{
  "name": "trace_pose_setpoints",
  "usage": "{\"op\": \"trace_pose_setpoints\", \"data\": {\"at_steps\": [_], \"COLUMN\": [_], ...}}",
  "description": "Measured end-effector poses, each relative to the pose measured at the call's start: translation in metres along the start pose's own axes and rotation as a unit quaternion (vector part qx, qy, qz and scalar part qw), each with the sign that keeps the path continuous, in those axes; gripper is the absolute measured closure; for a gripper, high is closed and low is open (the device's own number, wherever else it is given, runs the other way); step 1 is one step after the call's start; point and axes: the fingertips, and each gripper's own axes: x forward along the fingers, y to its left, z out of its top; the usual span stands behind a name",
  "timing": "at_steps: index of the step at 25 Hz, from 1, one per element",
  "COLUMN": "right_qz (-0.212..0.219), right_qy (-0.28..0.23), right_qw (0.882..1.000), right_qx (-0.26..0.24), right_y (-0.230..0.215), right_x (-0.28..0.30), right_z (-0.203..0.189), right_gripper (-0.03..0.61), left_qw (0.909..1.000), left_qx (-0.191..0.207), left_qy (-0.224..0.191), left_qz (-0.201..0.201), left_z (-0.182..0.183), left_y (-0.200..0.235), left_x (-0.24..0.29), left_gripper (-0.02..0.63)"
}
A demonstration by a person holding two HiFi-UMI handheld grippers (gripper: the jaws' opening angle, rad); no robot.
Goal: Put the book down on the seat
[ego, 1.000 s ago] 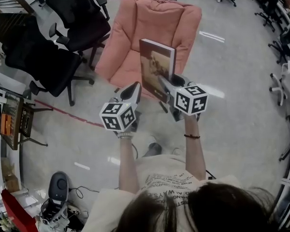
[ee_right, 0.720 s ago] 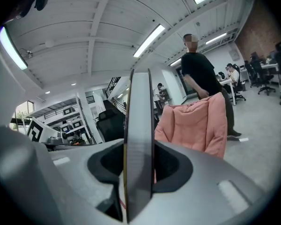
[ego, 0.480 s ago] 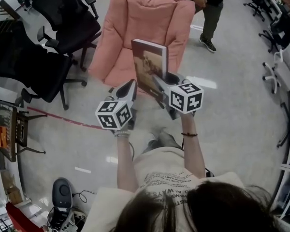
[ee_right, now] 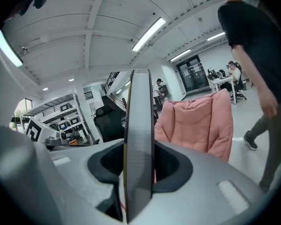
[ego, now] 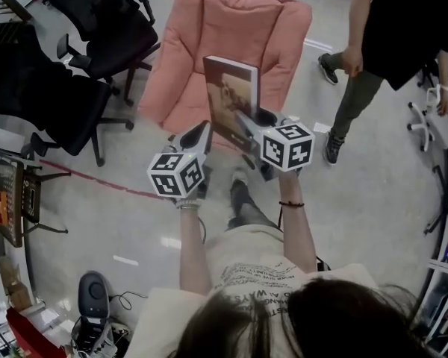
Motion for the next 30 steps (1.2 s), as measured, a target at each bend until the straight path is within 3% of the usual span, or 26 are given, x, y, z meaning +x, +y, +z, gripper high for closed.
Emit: {"op": "trace_pose_setpoints", "data": {"at_steps": [6, 12, 20, 30], "right_qz": [0.004, -0.001, -0.011, -0.043], "right_qy": [0.017, 0.038, 0.041, 0.055], "right_qw": [1.0, 0.999, 0.999, 0.995], "right_qx": [0.0, 0.002, 0.026, 0.07], "right_y": [-0.022, -0.058, -0.106, -0.153], "right_x": [0.05, 0.08, 0.126, 0.16], "right_z": [0.022, 0.02, 0.051, 0.049], "right_gripper": [0.43, 0.43, 0.43, 0.43], "left_qw": [0.9999, 0.9997, 0.9993, 0.9959], "left_qx": [-0.013, -0.025, -0.02, -0.035], "left_qy": [0.002, 0.006, 0.031, 0.078], "left_qz": [0.004, -0.004, -0.009, -0.029], "left_z": [0.022, 0.022, 0.046, 0.036], "left_y": [0.034, 0.049, 0.076, 0.098], "left_x": [0.04, 0.086, 0.143, 0.193], "left_gripper": [0.614, 0.614, 0.614, 0.614]}}
